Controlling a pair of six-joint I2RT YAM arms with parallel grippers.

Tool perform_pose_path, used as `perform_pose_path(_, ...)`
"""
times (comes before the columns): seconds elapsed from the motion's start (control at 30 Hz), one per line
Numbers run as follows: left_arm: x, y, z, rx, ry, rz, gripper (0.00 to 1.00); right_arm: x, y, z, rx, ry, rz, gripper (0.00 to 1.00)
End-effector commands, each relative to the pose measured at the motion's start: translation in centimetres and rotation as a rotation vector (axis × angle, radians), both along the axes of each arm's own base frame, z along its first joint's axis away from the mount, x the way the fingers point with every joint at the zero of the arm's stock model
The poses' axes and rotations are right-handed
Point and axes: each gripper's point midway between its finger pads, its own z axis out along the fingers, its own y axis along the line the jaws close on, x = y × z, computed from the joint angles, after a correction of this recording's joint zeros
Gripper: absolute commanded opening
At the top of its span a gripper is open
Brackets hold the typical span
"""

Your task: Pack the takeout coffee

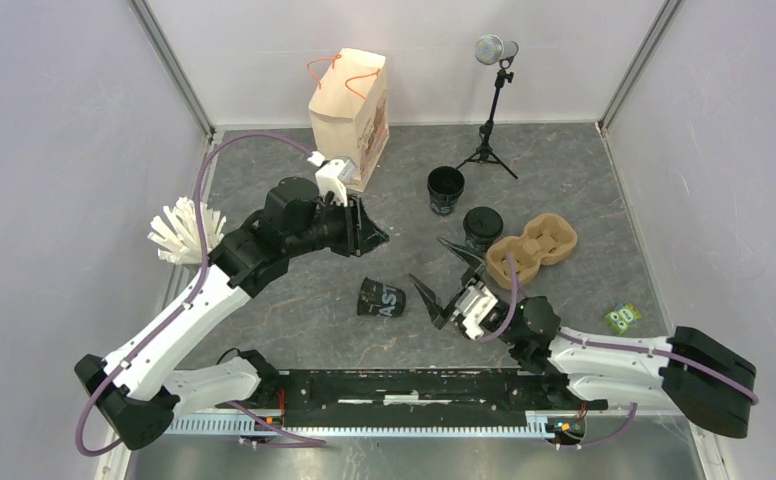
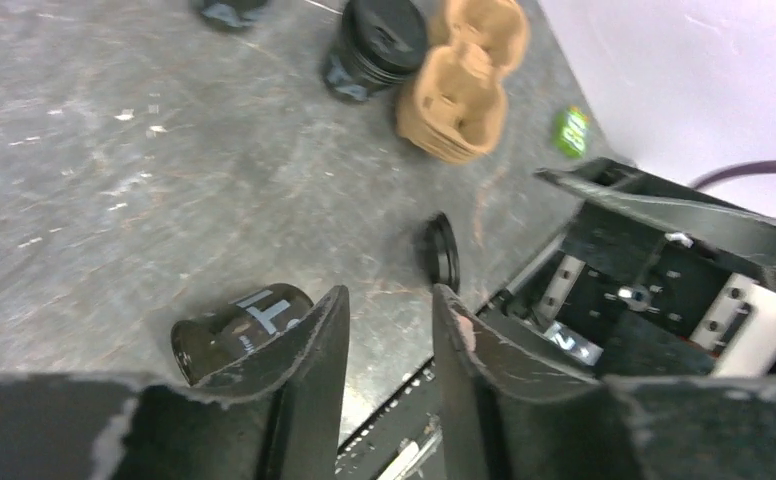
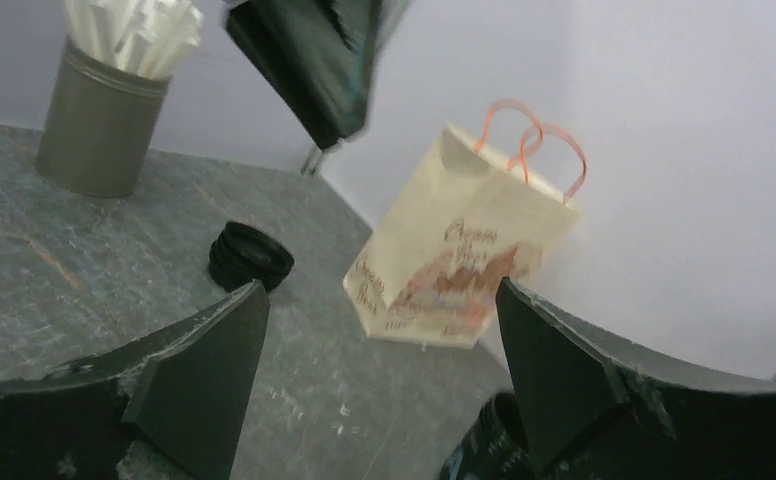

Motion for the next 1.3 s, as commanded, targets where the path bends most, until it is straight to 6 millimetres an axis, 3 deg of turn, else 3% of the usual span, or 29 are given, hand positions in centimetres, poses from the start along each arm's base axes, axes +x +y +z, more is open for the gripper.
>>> perform_pose_path(0.0,1.9,3.5,-0.8,0.142,-0.109,0.13,0.46,2.8,-2.7,-0.6,0.114,0.285,-0.181,0.92)
perform_pose_path(0.07,2.2,4.3,-2.1,0.204,-0.097,0.153,0.49,4.4,-3.8,-2.4,0.104,0.484,-0.309,0.95)
perform_pose_path(0.2,2.3,5.1,-5.5,0.275,-0.033,0.168,0.51,4.7,-5.9,-7.4,0.023,0.755,-0.488,0.94)
perform_pose_path(0.37,1.6,6.2,-9.0,0.325,0.014,0.179,0.57,1.6,-8.0,-14.7,-0.095,1.043,-0.564,0.76)
perform_pose_path(0.47,1.0,7.3,-11.5,0.349,0.058,0.226,0.62,-0.4,-8.0,-17.2,-0.15,1.134,-0.511,0.67)
perform_pose_path(0.6,0.3,8.3,-15.0,0.374,0.114,0.252,0.66,-1.1,-8.8,-17.9,-0.124,1.165,-0.503,0.62)
perform_pose_path(0.7,0.5,8.2,-16.2,0.364,0.131,0.257,0.67,-1.3,-9.1,-17.9,-0.1,1.171,-0.502,0.61)
perform_pose_path(0.93,2.1,7.8,-17.8,0.367,0.149,0.246,0.67,-1.5,-8.8,-17.2,-0.083,1.161,-0.461,0.62)
perform_pose_path(1.1,2.0,6.8,-19.2,0.331,0.203,0.201,0.59,-1.6,-9.2,-16.8,-0.084,1.15,-0.459,0.64)
perform_pose_path(1.27,2.5,5.7,-18.9,0.289,0.203,0.184,0.55,-1.7,-9.3,-16.3,-0.071,1.134,-0.442,0.64)
